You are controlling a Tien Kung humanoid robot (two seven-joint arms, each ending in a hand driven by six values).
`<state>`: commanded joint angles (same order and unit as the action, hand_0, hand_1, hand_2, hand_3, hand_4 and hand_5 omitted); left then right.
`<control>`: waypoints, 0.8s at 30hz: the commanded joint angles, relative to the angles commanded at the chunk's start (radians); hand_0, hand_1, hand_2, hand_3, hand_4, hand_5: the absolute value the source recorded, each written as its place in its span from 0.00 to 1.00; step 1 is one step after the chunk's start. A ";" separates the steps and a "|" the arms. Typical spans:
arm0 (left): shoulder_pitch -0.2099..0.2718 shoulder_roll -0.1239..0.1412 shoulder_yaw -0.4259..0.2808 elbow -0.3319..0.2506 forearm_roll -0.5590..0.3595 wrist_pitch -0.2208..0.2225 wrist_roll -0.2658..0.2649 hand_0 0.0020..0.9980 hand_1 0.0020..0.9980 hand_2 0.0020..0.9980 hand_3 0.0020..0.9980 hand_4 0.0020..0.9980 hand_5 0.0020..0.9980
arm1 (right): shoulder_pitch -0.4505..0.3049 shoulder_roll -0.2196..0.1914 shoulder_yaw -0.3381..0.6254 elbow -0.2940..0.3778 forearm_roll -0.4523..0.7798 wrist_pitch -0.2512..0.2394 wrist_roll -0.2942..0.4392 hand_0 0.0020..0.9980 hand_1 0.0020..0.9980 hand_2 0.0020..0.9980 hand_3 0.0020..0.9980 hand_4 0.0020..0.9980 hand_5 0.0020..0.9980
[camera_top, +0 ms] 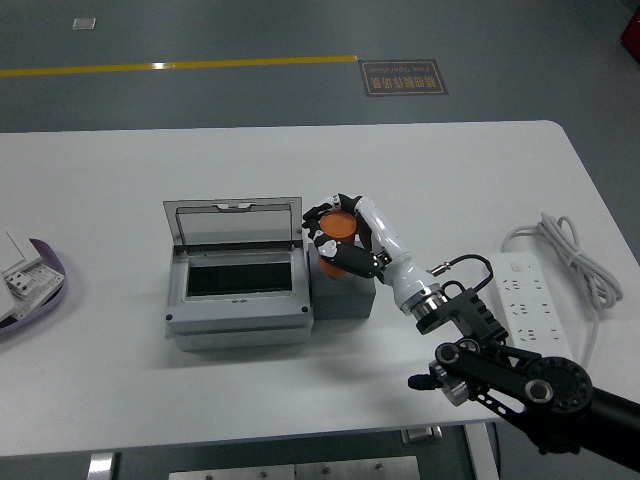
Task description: Pick up the cylinder from the cube,place it in the box,flap close box
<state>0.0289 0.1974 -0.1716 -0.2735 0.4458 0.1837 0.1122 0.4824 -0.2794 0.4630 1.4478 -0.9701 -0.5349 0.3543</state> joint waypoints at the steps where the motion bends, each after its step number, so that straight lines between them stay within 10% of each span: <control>1: 0.000 0.000 0.000 0.000 0.000 0.000 0.000 0.51 0.56 0.56 0.60 0.72 0.17 | 0.004 0.001 -0.002 0.012 -0.013 -0.004 -0.012 0.34 0.34 0.32 0.27 0.00 0.00; 11: 0.001 0.002 -0.003 -0.001 0.004 -0.001 0.002 0.51 0.56 0.56 0.60 0.72 0.17 | 0.129 0.063 -0.080 0.098 -0.254 0.016 -0.231 0.31 0.32 0.31 0.26 0.00 0.00; 24: -0.003 0.007 -0.013 -0.002 0.019 -0.003 0.008 0.51 0.56 0.56 0.60 0.72 0.17 | 0.284 0.171 -0.204 0.004 -0.737 0.276 -0.676 0.20 0.33 0.35 0.30 0.00 0.00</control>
<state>0.0260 0.2041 -0.1849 -0.2754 0.4646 0.1804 0.1201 0.7666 -0.1085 0.2594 1.4521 -1.7070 -0.2585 -0.3220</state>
